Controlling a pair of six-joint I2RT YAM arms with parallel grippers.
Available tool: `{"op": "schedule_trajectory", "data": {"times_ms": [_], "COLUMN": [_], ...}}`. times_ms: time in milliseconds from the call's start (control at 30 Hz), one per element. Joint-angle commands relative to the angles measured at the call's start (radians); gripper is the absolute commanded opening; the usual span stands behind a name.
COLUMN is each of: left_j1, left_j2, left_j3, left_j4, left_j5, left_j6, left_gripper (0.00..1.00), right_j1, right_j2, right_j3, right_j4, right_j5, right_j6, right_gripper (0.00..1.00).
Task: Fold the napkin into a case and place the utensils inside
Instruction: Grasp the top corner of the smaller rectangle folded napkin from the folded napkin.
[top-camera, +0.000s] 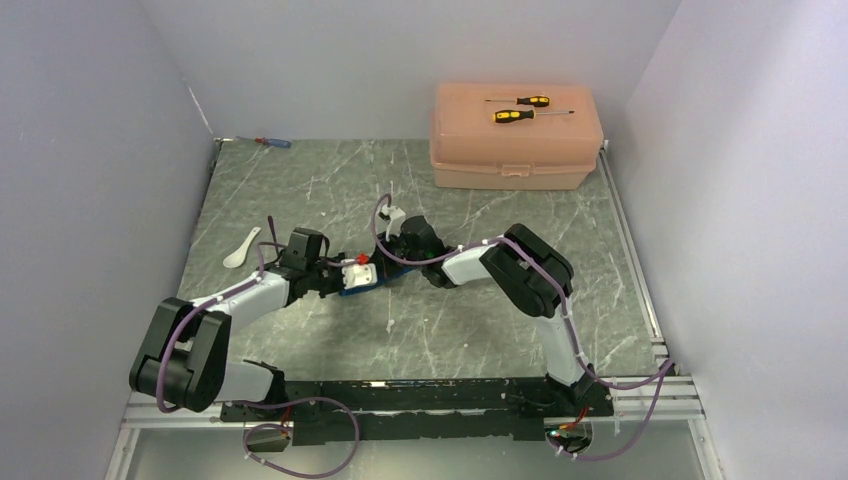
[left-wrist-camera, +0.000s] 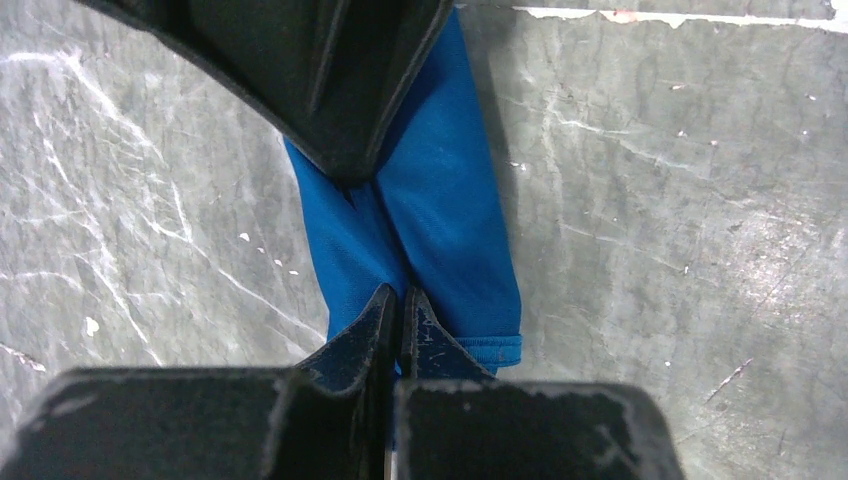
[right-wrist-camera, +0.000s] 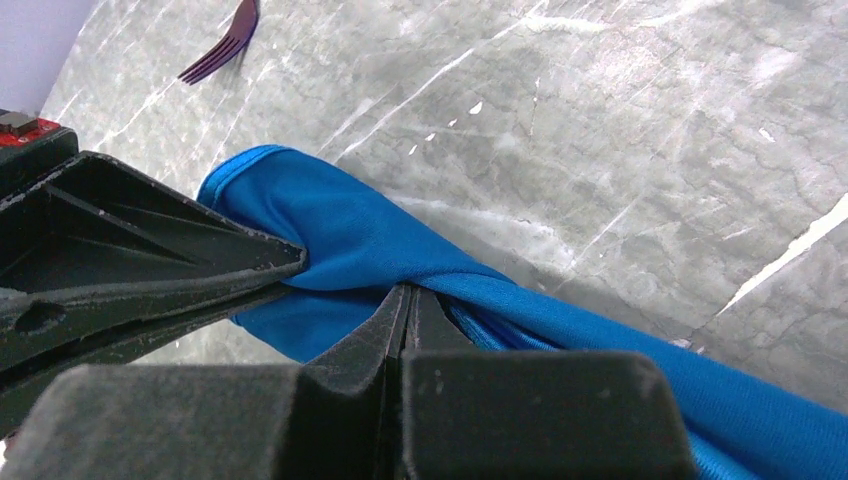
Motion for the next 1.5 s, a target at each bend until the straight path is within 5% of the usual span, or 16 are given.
{"op": "schedule_trajectory", "data": {"times_ms": [0, 600, 833, 1067, 1467], "left_j1": [-0.004, -0.016, -0.017, -0.019, -0.018], "left_j2": [0.006, 0.025, 0.036, 0.031, 0.028], "left_j3": [0.011, -0.08, -0.095, -0.094, -0.052], "left_j4": [-0.059, -0.096, -0.107, -0.119, -0.138], "left_j5": [0.032, -0.02, -0.037, -0.038, -0.048], "left_j6": [0.062, 0.361, 0.378, 0.375, 0.321], "left_gripper": [0.03, 0.03, 0.03, 0.03, 0.03], "right_j1": [0.0, -0.006, -0.002, 0.016, 0.026], "right_j2": [-0.024, -0.106, -0.115, -0.049, 0.089], "right_j3": [0.004, -0.031, -0.09, -0.036, 0.074], "right_j4": [-0.044, 0.045, 0.232, 0.27, 0.056], "right_j5": [0.154, -0.043, -0.217, -0.226, -0.148], "right_j6": [-0.019, -0.046, -0.037, -0.015, -0.057], "right_gripper": [0.0, 0.0, 0.0, 0.0, 0.0]}}
